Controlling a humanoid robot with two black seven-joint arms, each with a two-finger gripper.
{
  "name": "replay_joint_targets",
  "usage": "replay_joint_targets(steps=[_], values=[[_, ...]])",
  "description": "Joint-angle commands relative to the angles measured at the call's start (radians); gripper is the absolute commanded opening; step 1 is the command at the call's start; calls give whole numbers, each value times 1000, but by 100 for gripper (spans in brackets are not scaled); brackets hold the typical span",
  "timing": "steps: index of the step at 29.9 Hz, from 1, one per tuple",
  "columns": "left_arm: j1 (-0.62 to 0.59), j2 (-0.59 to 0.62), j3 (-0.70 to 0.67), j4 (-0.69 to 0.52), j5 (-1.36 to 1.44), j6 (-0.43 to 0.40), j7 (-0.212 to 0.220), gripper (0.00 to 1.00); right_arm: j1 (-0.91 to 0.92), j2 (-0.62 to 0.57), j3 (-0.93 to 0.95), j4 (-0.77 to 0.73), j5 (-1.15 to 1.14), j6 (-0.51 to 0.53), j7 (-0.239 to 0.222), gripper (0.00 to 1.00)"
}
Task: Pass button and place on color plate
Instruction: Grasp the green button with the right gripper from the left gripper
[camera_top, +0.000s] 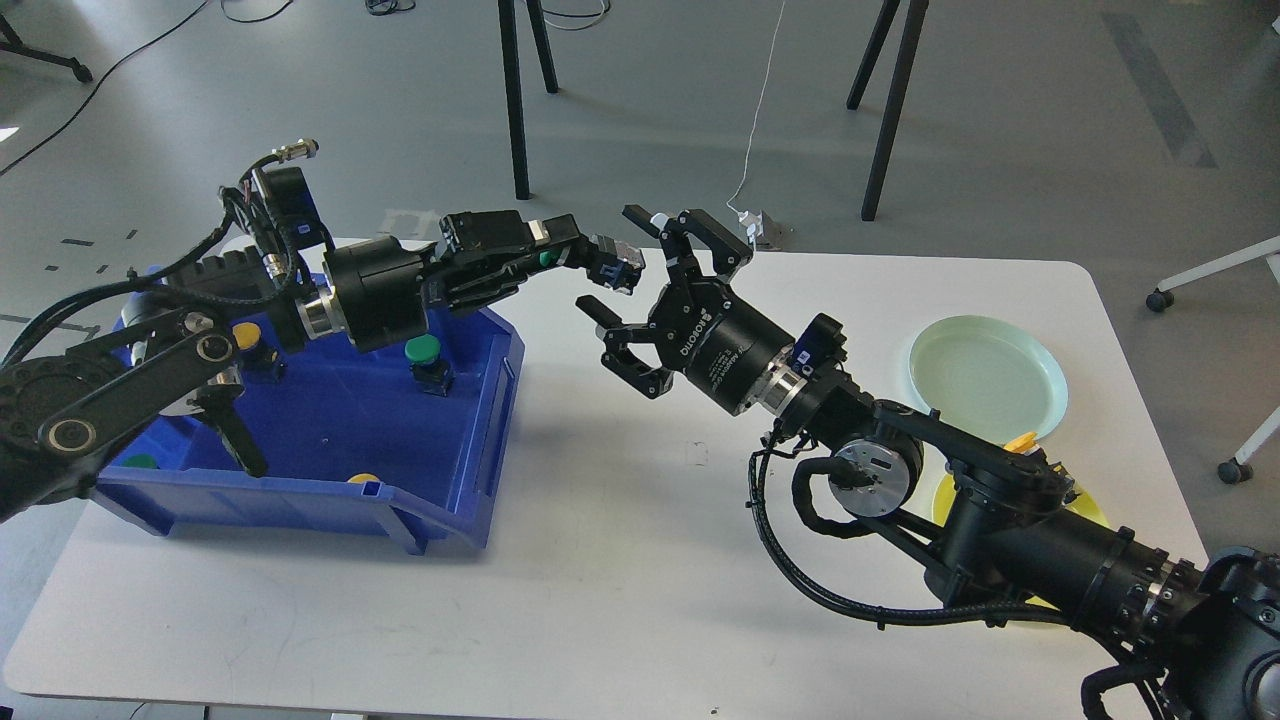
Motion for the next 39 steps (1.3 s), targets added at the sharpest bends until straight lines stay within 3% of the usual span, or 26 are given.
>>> replay_joint_targets(steps=[1,3,20,22,26,31,39], values=[[0,0,0,0,0,0,0,10,0,2,-5,0,-3,-41,-5,10],[0,0,0,0,0,0,0,10,-1,0,-5,7,0,-81,-4,8],[0,0,0,6,-2,0,0,12,-1,-5,-5,15,3,-91,-5,3],[0,-2,-1,8,-6,0,0,22,-1,-3,-5,15,3,-91,-5,2],[-2,-11,-5,8,-15,0,0,72,-1,-5,-5,15,3,-89,-5,2],[0,-14,-5,12,-20,0,0,84,-3,-2,-5,17,5,-91,-5,1],[0,-17,-5,17,-23,0,0,86,-26,-61,43,29,3,-103,-2,1]])
